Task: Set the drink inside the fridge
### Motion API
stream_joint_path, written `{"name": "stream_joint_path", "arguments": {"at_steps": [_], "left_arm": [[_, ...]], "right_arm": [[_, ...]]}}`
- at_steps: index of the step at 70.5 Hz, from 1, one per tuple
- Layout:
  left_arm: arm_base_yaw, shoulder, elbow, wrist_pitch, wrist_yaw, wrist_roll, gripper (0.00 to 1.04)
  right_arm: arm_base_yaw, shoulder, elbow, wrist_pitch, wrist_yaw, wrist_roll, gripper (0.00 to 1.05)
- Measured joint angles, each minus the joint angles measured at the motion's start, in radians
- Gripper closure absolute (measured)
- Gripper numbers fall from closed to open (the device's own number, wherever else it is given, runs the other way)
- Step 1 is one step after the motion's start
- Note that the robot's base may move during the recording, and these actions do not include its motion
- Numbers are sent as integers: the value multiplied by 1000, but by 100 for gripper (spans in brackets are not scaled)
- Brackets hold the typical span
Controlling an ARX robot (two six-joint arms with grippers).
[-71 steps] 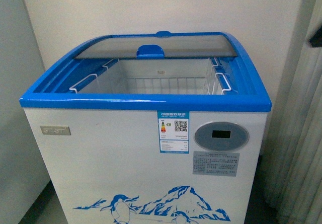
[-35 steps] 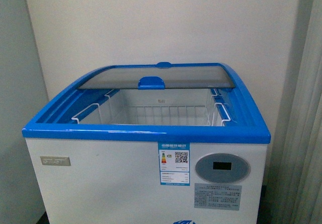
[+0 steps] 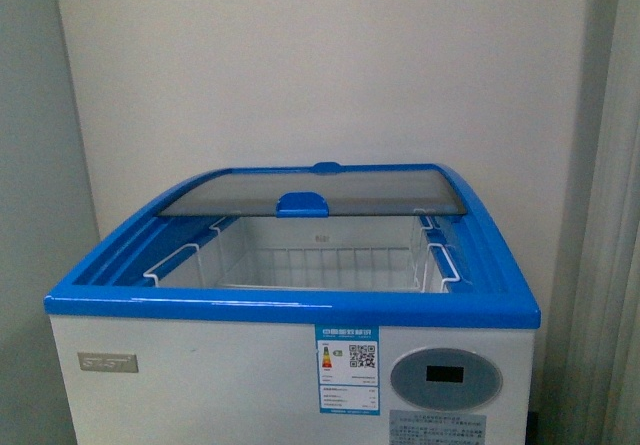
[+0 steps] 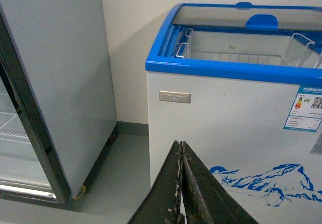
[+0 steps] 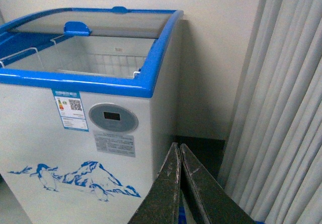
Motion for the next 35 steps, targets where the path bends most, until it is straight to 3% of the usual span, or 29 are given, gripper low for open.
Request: {"name": "stream_joint_path", "arguments": {"at_steps": [35], "left_arm": [[0, 0, 0, 0, 0, 0, 102]], "right_arm": [[0, -57, -74, 18, 0, 0, 102]]}}
